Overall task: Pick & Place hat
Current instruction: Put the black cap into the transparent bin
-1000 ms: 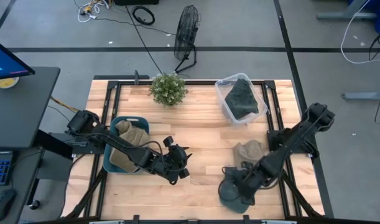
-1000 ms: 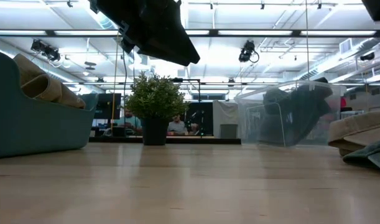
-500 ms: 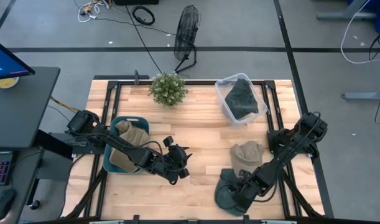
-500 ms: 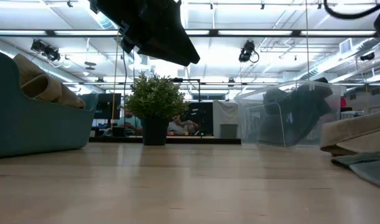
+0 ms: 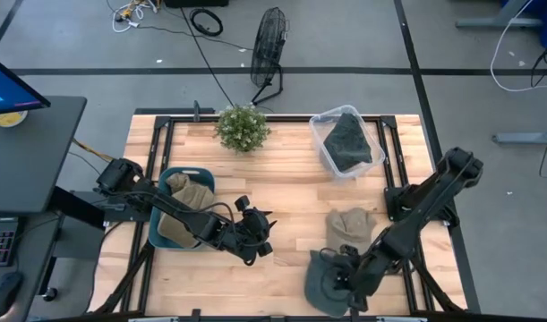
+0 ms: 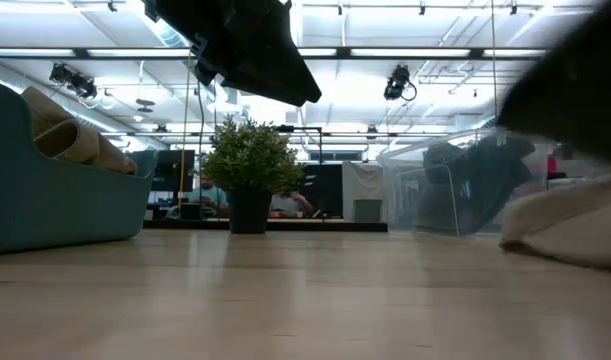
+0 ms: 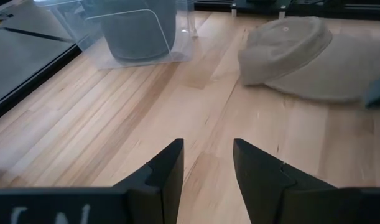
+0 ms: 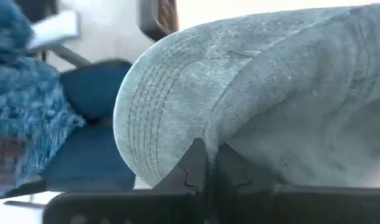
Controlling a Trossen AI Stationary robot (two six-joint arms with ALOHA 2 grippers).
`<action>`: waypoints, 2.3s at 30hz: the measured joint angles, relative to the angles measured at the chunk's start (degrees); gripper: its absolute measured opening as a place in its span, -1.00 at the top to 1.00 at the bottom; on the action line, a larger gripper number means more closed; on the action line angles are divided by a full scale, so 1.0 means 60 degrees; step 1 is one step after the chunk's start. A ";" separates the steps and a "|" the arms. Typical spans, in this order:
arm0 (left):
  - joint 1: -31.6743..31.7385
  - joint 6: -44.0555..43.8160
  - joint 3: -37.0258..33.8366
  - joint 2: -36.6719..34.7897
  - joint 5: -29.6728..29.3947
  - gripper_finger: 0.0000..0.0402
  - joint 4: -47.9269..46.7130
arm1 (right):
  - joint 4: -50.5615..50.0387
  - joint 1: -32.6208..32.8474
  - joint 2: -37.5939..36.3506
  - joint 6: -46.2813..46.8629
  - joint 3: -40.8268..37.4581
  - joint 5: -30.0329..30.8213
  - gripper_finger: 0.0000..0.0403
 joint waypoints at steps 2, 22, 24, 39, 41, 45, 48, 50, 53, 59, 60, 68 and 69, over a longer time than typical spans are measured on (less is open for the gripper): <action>0.0000 0.0000 0.0000 0.0000 0.0000 0.29 -0.0001 | -0.0074 0.0000 -0.0423 -0.0709 0.0147 0.0468 0.96; 0.0000 0.0004 0.0000 0.0000 0.0000 0.29 -0.0026 | -0.4117 -0.3008 -0.3705 -0.5417 0.0231 1.0455 0.95; 0.0000 0.0004 0.0000 0.0000 0.0000 0.29 -0.0023 | -0.4492 -0.3956 -0.3859 -0.5111 0.0231 1.0131 0.95; 0.0000 0.0007 0.0000 0.0000 0.0000 0.29 -0.0027 | -0.6367 -0.9639 -0.3090 -0.4803 0.0231 0.5193 0.95; 0.0000 0.0007 0.0000 0.0000 0.0000 0.29 -0.0034 | -0.6381 -1.0043 -0.2864 -0.4980 0.0231 0.4447 0.95; 0.0000 0.0007 0.0000 0.0000 0.0000 0.29 -0.0033 | -0.6297 -1.0551 -0.2326 -0.5672 0.0235 0.3823 0.95; 0.0000 0.0007 0.0000 0.0000 0.0000 0.29 -0.0038 | -0.6081 -1.0835 -0.1904 -0.6039 0.0235 0.3550 0.95; 0.0000 0.0011 0.0000 0.0000 0.0000 0.29 -0.0067 | -0.5918 -1.0975 -0.1638 -0.6315 0.0235 0.3324 0.94; 0.0000 0.0011 0.0000 0.0000 0.0000 0.29 -0.0108 | -0.5612 -1.1152 -0.1254 -0.6344 0.0235 0.2671 0.89; 0.0000 0.0011 0.0000 0.0000 0.0000 0.29 -0.0172 | -0.5113 -1.1289 -0.0584 -0.6965 0.0235 0.2002 0.68; 0.0000 0.0011 0.0000 0.0000 0.0000 0.29 -0.0176 | -0.5065 -1.1289 -0.0536 -0.7048 0.0235 0.2002 0.63; 0.0000 0.0010 0.0000 0.0000 0.0000 0.29 -0.0182 | -0.5477 -1.1143 -0.0645 -0.7598 0.0764 0.2309 0.20; 0.0000 0.0003 0.0000 0.0000 0.0000 0.29 -0.0179 | -0.5688 -1.1092 -0.0684 -0.7741 0.0955 0.2330 0.15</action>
